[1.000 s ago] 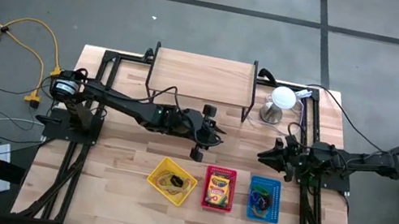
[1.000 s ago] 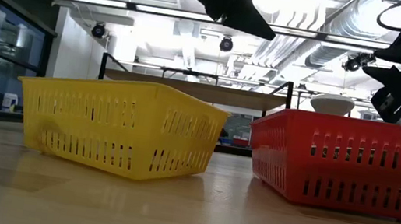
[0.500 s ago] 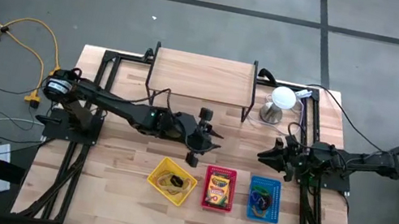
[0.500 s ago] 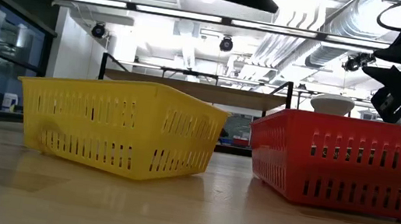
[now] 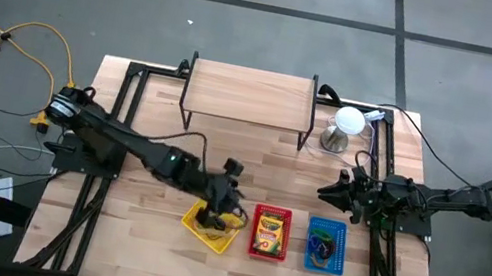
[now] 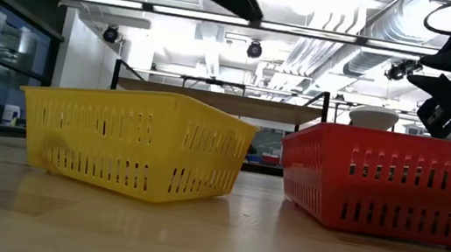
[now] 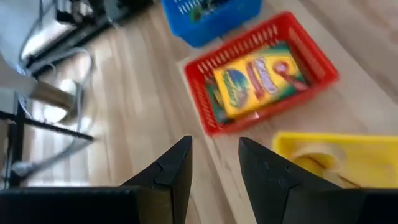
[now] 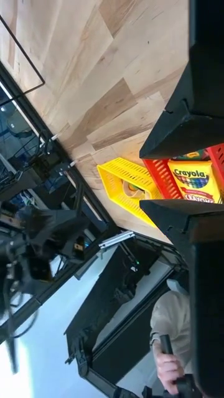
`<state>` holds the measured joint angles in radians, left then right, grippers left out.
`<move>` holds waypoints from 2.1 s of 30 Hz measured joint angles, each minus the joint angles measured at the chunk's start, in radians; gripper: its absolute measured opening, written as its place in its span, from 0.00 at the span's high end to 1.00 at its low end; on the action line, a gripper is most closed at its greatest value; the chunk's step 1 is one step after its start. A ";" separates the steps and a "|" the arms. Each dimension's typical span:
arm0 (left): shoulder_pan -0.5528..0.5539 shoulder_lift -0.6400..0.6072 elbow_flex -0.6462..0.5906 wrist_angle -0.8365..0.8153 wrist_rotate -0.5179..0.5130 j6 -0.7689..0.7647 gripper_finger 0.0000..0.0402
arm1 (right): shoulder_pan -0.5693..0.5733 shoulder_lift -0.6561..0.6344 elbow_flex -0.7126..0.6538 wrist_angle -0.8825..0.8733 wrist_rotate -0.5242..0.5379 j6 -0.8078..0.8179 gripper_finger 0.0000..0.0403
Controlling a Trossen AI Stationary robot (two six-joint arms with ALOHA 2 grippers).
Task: Pick & Place Office Desk Supplies
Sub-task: Put the yellow bin with the rubber bands on the shelf
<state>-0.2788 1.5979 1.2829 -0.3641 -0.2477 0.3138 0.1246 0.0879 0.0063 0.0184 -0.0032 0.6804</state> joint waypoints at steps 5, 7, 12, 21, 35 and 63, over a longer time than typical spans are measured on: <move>-0.079 -0.022 0.000 -0.110 -0.091 -0.083 0.69 | 0.000 0.000 0.000 0.001 0.000 0.000 0.75; -0.112 -0.030 0.000 -0.142 -0.128 -0.130 0.69 | 0.000 0.000 0.000 0.000 0.000 0.000 0.75; -0.178 -0.037 0.000 -0.192 -0.172 -0.216 0.69 | 0.000 0.004 -0.001 0.002 0.000 0.000 0.75; -0.248 -0.028 0.000 -0.274 -0.139 -0.311 0.69 | 0.000 0.012 -0.001 0.005 0.001 0.000 0.74; -0.261 0.069 0.000 -0.284 0.043 -0.397 0.69 | 0.000 0.012 -0.001 0.007 0.000 0.000 0.75; -0.290 0.148 0.000 -0.258 0.072 -0.464 0.69 | 0.000 0.012 -0.001 0.009 0.000 0.000 0.75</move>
<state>-0.5686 1.7462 1.2827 -0.6220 -0.1757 -0.1505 0.1244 0.1001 0.0055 0.0271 -0.0029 0.6804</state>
